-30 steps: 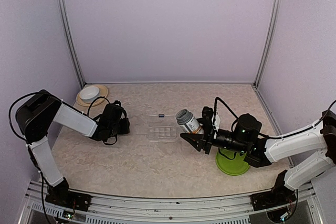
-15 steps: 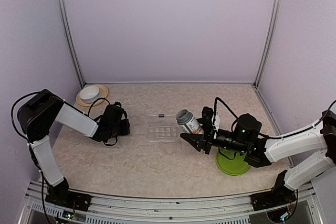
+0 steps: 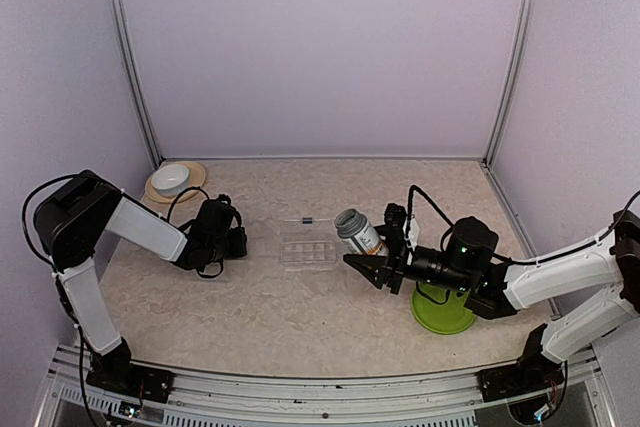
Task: Sort the pills into containers
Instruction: Place the lid of the pill bottle at the center of the board.
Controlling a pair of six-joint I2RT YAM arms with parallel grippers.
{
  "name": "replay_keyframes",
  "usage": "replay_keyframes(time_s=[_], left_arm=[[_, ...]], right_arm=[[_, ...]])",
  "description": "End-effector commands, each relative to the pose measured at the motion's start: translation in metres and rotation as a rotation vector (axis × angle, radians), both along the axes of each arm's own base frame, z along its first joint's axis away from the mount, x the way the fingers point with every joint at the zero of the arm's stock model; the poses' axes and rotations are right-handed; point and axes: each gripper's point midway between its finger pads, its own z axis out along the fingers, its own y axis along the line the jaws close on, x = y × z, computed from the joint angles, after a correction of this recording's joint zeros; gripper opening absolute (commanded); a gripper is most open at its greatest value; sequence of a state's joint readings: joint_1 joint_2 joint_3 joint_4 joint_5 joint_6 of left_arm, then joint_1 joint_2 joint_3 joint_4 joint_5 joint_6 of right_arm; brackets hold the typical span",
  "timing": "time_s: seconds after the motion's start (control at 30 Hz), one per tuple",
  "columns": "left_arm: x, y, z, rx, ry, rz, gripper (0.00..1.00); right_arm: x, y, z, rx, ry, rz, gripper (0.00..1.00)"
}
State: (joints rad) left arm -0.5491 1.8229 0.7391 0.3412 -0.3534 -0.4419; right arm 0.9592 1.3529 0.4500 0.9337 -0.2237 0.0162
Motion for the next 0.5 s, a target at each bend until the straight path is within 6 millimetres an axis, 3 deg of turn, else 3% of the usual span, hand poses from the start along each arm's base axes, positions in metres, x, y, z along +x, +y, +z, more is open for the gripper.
replay_keyframes(time_s=[0.0, 0.47], left_arm=[[-0.001, 0.005, -0.003, -0.006, -0.001, 0.011, 0.5], [-0.001, 0.005, 0.011, -0.031, -0.023, 0.011, 0.7]], right_arm=[[0.001, 0.001, 0.009, 0.029, -0.015, 0.004, 0.0], [0.001, 0.0, 0.008, 0.035, -0.01, 0.002, 0.0]])
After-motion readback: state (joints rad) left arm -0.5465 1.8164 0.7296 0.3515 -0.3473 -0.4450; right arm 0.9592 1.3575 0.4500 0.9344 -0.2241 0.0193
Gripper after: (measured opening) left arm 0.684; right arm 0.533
